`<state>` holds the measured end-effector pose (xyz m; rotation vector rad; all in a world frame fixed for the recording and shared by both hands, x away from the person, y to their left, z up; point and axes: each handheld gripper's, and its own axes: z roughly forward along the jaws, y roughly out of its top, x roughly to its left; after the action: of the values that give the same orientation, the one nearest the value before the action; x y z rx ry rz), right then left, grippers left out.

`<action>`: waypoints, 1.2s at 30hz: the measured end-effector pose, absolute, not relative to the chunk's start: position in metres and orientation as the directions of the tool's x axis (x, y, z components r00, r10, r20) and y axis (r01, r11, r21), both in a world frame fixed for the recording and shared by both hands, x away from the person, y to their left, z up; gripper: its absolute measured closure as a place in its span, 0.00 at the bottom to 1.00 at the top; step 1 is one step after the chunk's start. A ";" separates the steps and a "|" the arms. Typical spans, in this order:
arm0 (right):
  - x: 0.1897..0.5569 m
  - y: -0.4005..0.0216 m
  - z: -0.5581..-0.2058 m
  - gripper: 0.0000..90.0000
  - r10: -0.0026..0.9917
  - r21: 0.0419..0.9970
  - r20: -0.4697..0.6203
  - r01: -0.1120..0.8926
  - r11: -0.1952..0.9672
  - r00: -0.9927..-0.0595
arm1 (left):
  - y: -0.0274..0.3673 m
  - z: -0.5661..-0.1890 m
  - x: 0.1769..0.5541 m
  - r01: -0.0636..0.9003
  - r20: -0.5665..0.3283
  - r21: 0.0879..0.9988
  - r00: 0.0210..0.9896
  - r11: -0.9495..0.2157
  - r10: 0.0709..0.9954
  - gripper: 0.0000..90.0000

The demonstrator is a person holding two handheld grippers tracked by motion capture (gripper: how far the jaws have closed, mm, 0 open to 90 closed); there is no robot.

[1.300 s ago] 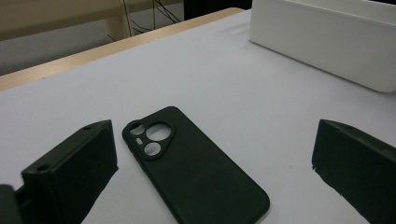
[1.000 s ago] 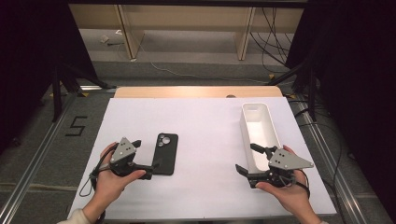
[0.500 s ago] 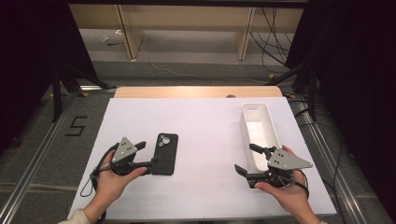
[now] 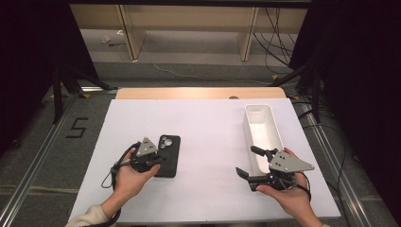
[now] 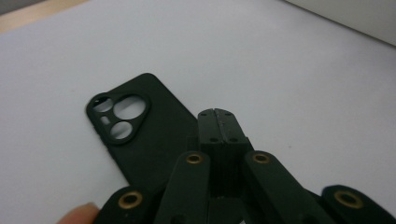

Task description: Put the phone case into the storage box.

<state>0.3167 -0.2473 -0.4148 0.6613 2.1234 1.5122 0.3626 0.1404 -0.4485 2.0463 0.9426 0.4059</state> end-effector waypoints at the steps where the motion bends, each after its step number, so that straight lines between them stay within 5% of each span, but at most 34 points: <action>1: 0.317 -0.247 -0.415 0.18 0.614 0.951 -0.081 0.124 0.285 -0.785 | 0.136 -0.450 0.364 0.486 -0.052 0.785 0.670 -0.385 0.740 1.00; 15: 0.316 -0.246 -0.416 0.18 0.609 0.950 -0.074 0.129 0.283 -0.789 | 0.096 -0.481 0.378 0.554 -0.042 0.654 0.707 -0.516 0.706 1.00; 36: 0.316 -0.247 -0.417 0.18 0.608 0.950 -0.067 0.135 0.280 -0.791 | 0.115 -0.480 0.374 0.622 -0.059 0.596 0.665 -0.508 0.745 1.00</action>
<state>0.3157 -0.2469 -0.4172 0.6679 2.1370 1.5233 0.3739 0.1152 -0.4802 2.2904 1.0530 0.2738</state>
